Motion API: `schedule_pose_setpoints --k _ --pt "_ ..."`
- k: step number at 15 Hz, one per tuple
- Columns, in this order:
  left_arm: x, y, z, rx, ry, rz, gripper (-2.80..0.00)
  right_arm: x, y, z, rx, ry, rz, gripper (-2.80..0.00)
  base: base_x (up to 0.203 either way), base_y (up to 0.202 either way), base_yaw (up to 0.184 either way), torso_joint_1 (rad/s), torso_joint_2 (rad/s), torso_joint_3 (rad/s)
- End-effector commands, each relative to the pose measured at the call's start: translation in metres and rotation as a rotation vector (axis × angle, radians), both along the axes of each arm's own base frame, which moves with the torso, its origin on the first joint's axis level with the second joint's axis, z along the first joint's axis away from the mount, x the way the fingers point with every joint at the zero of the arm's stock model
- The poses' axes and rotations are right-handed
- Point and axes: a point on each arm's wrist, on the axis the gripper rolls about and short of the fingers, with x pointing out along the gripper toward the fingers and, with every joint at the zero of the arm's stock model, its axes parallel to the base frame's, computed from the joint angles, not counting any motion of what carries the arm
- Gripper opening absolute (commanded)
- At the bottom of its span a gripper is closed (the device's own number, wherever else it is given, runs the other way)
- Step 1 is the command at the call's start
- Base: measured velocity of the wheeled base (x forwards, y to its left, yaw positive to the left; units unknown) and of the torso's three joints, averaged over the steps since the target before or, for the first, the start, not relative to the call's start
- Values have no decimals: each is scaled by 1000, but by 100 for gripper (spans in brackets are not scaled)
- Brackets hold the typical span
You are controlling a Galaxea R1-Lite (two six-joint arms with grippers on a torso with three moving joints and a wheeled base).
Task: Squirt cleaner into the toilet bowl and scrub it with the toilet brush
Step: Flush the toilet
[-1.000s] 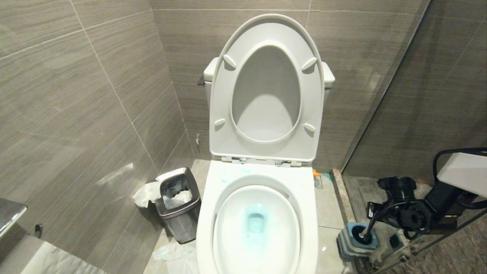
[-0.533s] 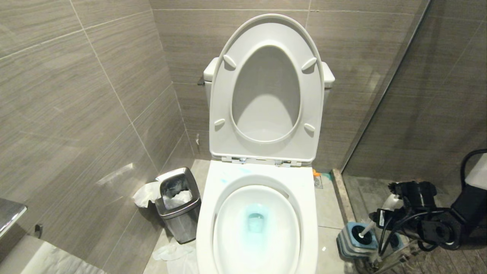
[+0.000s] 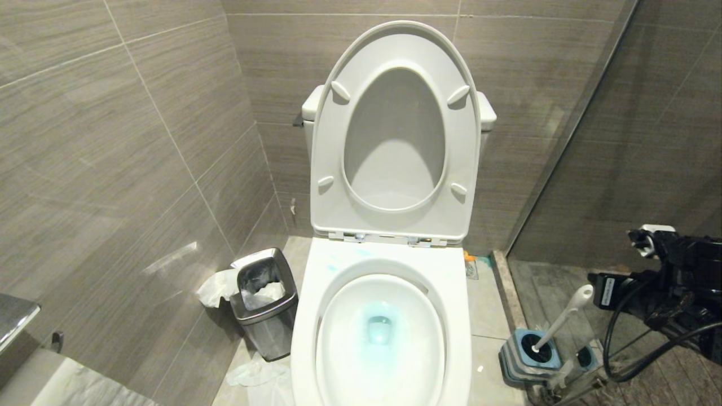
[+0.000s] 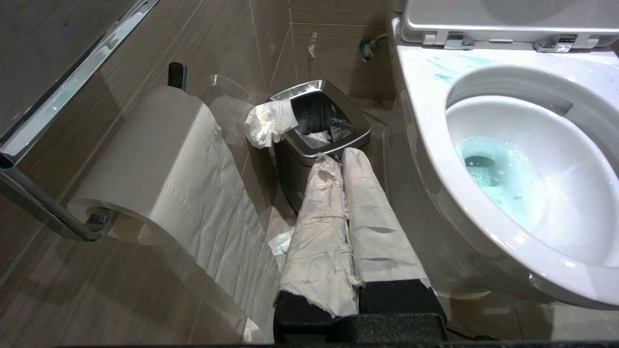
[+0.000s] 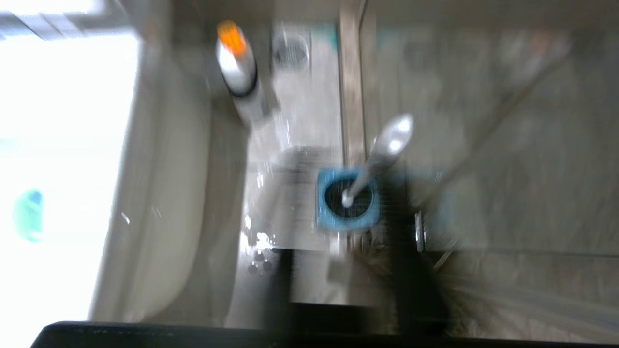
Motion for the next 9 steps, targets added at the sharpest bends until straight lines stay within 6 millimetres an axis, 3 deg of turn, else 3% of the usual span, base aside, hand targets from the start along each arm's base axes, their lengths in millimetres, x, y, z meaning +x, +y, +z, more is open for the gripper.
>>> schedule_pose_setpoints --k 1,5,9 --pt "0 0 0 0 2 1 -280 -31 2 46 -31 -187 11 -280 0 0 0 0 0 0" --pt "0 0 0 0 1 -1 -280 -84 5 69 -65 -272 52 -280 0 0 0 0 0 0" --pt "0 0 0 0 -1 1 -280 -132 7 66 -65 -264 72 -280 0 0 0 0 0 0"
